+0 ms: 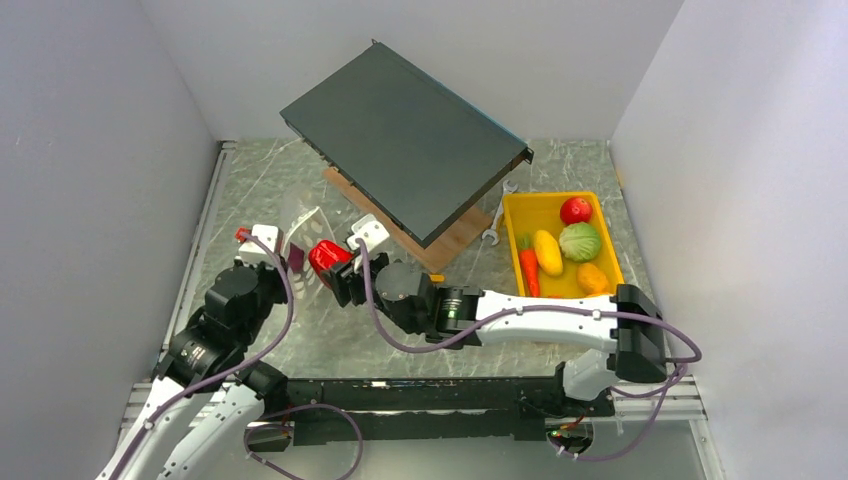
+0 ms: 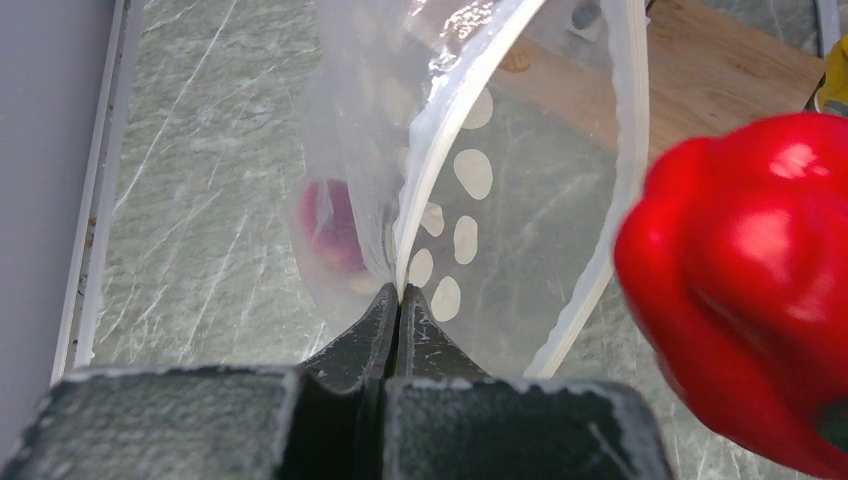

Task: Place the food in the zip-top bag and seal the zipper
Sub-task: Place the fake vegetable in the zipper food storage bag.

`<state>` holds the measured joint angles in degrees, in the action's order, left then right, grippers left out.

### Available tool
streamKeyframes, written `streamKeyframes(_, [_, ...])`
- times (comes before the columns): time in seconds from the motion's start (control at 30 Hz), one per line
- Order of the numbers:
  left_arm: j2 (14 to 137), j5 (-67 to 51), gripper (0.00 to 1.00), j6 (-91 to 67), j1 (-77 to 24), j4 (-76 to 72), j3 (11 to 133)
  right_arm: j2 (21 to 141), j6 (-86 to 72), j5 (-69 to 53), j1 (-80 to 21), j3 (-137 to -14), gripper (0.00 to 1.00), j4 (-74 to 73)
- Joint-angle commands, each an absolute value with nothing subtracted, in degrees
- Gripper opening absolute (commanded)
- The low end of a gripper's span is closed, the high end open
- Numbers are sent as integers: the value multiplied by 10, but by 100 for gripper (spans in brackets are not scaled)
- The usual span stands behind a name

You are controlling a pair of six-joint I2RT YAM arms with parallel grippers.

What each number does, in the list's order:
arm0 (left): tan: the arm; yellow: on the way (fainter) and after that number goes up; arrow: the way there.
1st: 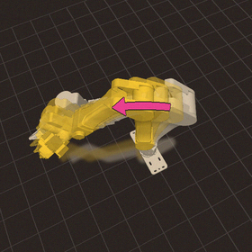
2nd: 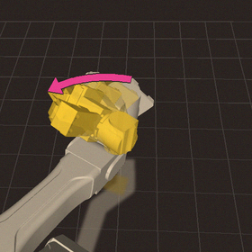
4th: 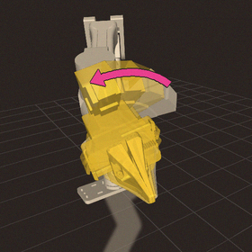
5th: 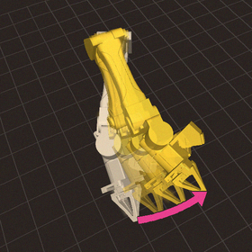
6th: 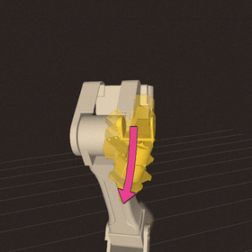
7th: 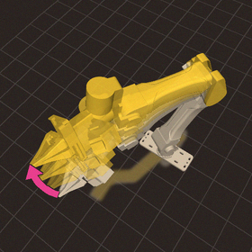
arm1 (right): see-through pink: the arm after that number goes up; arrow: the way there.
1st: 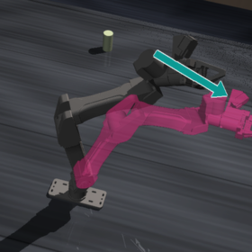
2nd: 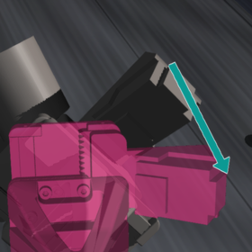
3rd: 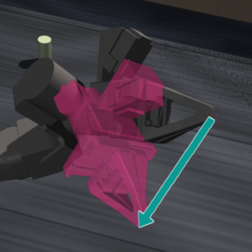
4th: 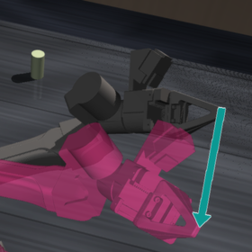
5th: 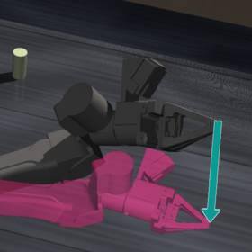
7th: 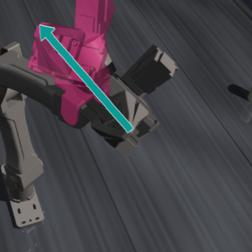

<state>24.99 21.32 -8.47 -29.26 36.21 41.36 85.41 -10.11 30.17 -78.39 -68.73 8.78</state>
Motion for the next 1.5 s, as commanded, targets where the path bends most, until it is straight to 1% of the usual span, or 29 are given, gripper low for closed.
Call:
streamKeyframes(0.0, [233,215,0,-92,-296,336,411,893,-142,363,-780,-728,0,181])
streamKeyframes(0.23, [218,218,0,-93,-297,335,410,961,-145,379,-774,-775,0,215])
streamKeyframes(0.37, [211,218,0,-92,-300,334,410,995,-153,382,-766,-793,7,226])
streamKeyframes(0.4, [208,219,0,-93,-302,334,409,1003,-153,384,-763,-796,11,229])
streamKeyframes(0.43, [205,220,0,-93,-303,333,409,1009,-154,384,-759,-801,16,229])
streamKeyframes(0.47, [201,221,0,-93,-304,333,408,1015,-156,381,-756,-806,24,227])
streamKeyframes(0.5, [198,223,0,-93,-304,332,408,1020,-155,378,-752,-810,35,226])
streamKeyframes(0.53, [195,225,0,-93,-305,332,408,1025,-152,376,-749,-814,49,227])
streamKeyframes(0.57, [192,229,0,-94,-306,333,407,1030,-146,373,-747,-819,60,226])
streamKeyframes(0.63, [189,234,0,-95,-308,334,406,1036,-135,363,-744,-837,79,206])
streamKeyframes(0.67, [189,237,0,-96,-310,334,406,1038,-129,360,-744,-846,85,194])
streamKeyframes(0.73, [190,241,0,-96,-312,336,407,1036,-122,350,-744,-859,90,172])
streamKeyframes(0.83, [193,245,0,-97,-312,338,407,1021,-123,339,-744,-862,93,143])
streamKeyframes(0.97, [196,252,0,-98,-313,341,408,978,-131,322,-744,-851,92,102])
streamKeyframes(1.13, [202,264,0,-103,-314,341,409,909,-142,323,-744,-854,89,8])
streamKeyframes(1.33, [226,288,0,-105,-317,341,410,816,-178,342,-744,-864,86,-163])
streamKeyframes(1.47, [234,311,0,-96,-319,336,406,728,-226,397,-744,-834,85,-268])
